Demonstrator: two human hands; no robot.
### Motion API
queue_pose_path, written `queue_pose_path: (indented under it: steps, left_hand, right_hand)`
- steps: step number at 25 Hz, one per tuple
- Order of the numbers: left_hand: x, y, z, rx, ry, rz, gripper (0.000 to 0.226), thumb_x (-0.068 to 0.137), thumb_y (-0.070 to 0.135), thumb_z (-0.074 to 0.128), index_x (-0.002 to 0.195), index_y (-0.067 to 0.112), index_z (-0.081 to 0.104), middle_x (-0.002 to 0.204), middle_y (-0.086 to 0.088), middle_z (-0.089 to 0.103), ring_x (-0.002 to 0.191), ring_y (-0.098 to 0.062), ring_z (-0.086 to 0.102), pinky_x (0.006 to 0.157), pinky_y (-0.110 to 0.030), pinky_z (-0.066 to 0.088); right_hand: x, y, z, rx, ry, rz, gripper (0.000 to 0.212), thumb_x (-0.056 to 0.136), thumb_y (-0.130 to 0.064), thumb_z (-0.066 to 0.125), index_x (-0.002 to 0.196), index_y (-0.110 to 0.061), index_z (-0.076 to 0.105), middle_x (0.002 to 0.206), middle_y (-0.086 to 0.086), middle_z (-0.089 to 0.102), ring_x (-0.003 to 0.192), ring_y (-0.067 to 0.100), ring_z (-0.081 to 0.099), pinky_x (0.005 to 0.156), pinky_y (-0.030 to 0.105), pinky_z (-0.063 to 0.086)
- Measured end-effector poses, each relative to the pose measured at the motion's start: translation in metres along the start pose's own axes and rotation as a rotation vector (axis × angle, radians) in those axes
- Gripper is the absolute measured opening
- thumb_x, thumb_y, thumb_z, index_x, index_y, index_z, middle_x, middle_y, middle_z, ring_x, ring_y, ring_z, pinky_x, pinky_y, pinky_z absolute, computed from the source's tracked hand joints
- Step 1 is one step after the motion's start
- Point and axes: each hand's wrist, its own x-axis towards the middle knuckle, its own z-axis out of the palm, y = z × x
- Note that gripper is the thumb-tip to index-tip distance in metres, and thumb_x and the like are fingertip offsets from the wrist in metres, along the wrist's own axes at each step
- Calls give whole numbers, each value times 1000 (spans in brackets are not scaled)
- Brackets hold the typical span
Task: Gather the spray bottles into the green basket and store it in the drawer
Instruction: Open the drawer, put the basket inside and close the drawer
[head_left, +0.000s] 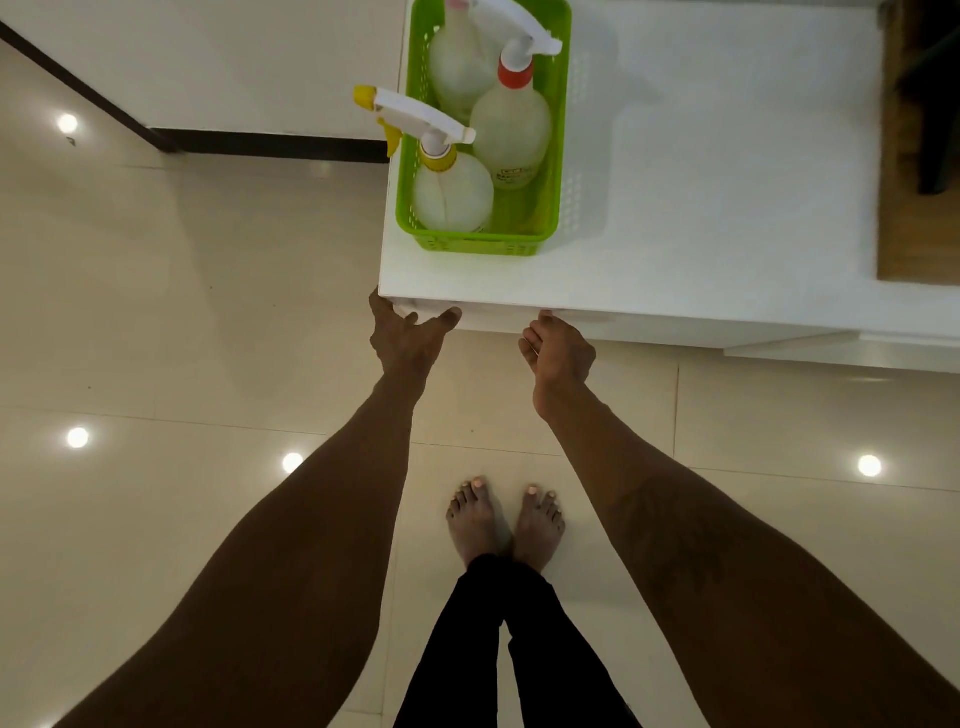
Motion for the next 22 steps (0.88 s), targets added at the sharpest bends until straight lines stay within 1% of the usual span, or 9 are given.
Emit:
queue_pose_path:
  steps: [1, 3, 5, 8, 10, 12, 16, 19, 22]
  left_hand:
    - [-2, -4, -2, 47, -11, 19, 92, 55, 50, 88, 130, 30, 39, 132, 11, 51, 108, -14, 63, 93, -36, 53]
    - [-6, -10, -6, 116, -26, 57, 89, 61, 63, 82, 130, 30, 37, 134, 11, 51, 102, -16, 64, 94, -35, 51]
    - [-4, -14, -12, 146, -34, 88, 87, 67, 68, 76, 134, 33, 35, 135, 10, 51, 100, -15, 63, 95, -30, 44]
    - [3, -17, -17, 163, -60, 139, 92, 65, 70, 76, 138, 39, 31, 134, 7, 53, 100, -13, 60, 99, -30, 43]
    - [4, -18, -15, 131, -26, 180, 93, 61, 69, 80, 136, 39, 31, 135, 10, 54, 109, -14, 60, 103, -34, 45]
    - [3, -17, -10, 100, 17, 222, 94, 60, 64, 82, 134, 36, 33, 133, 13, 56, 113, -13, 61, 102, -33, 44]
    - [4, -16, -12, 99, 14, 227, 103, 56, 69, 83, 138, 34, 32, 130, 14, 58, 104, -9, 64, 99, -33, 49]
    - [8, -19, -18, 164, -17, 260, 103, 54, 73, 81, 136, 35, 32, 125, 16, 60, 101, -7, 65, 97, -34, 51]
    - [9, -20, -19, 149, 1, 277, 100, 56, 74, 80, 136, 34, 35, 123, 14, 62, 100, -8, 66, 95, -32, 53]
  right_hand:
    - [-2, 3, 1, 13, -5, -5, 3, 86, -9, 71, 86, -7, 73, 75, 8, 64, 68, 17, 60, 78, 33, 59]
    - [-3, 7, 2, 16, -18, -10, 15, 86, -10, 73, 99, -4, 73, 78, 7, 68, 73, 17, 66, 82, 33, 61]
    - [-5, 11, 5, 19, -25, -15, 21, 86, -11, 74, 104, -3, 72, 79, 7, 70, 73, 17, 68, 82, 34, 61]
    - [-9, 13, 10, 32, -35, -27, 23, 85, -11, 75, 107, -3, 72, 82, 7, 71, 74, 17, 69, 82, 33, 62]
    - [-11, 16, 11, 36, -38, -39, 24, 85, -12, 74, 107, -3, 72, 84, 6, 72, 77, 16, 70, 82, 32, 62]
    - [-12, 21, 11, 32, -41, -49, 24, 85, -13, 76, 106, -4, 72, 83, 2, 73, 78, 16, 71, 82, 32, 62]
    - [-12, 22, 15, 30, -42, -54, 24, 82, -13, 77, 104, -4, 72, 85, 7, 72, 77, 17, 72, 83, 34, 62]
    - [-8, 21, 16, 0, -27, -62, 23, 81, -13, 76, 101, -4, 73, 88, 11, 74, 78, 18, 72, 84, 35, 61]
    - [-9, 23, 14, -15, -38, -71, 26, 82, -16, 77, 104, -5, 73, 87, 9, 74, 80, 17, 73, 85, 35, 61]
